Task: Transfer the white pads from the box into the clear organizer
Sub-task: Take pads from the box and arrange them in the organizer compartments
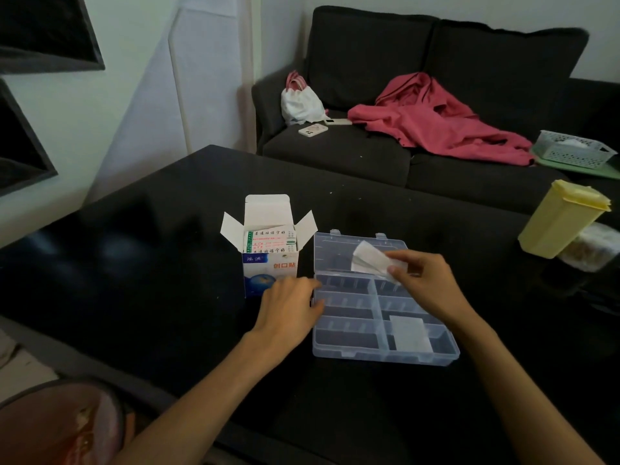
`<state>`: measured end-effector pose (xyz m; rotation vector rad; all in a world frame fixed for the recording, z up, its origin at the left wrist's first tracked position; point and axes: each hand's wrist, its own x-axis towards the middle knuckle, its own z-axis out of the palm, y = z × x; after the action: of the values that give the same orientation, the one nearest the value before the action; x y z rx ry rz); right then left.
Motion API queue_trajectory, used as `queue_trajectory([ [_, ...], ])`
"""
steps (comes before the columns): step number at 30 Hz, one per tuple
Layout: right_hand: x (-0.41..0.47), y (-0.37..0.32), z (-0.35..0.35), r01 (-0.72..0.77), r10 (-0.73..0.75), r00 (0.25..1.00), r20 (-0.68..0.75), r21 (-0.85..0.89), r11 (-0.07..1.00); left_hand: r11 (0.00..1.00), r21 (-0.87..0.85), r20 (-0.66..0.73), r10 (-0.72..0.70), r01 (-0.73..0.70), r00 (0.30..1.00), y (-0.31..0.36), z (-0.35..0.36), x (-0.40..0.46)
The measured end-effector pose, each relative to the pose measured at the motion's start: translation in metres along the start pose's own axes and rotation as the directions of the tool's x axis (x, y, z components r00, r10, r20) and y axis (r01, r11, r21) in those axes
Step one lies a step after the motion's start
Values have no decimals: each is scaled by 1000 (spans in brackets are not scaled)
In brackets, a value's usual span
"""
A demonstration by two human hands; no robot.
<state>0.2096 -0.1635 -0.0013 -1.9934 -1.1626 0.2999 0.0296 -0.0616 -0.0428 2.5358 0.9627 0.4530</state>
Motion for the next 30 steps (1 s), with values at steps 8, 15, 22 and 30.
queue_trajectory([
  [8,-3,-3,9,91,-65,951,302,-72,993,988,152,20,-11,8,1000,10,-14,-24],
  [15,-2,-10,26,217,-119,912,391,-217,952,989,51,-40,140,-138,989,3,-28,-18],
  [22,-4,-2,41,195,-68,906,417,-269,943,935,199,66,286,-293,956,-1,-16,-14],
  [30,3,-1,41,235,-72,913,402,-373,898,918,246,125,287,-310,950,0,-13,-10],
])
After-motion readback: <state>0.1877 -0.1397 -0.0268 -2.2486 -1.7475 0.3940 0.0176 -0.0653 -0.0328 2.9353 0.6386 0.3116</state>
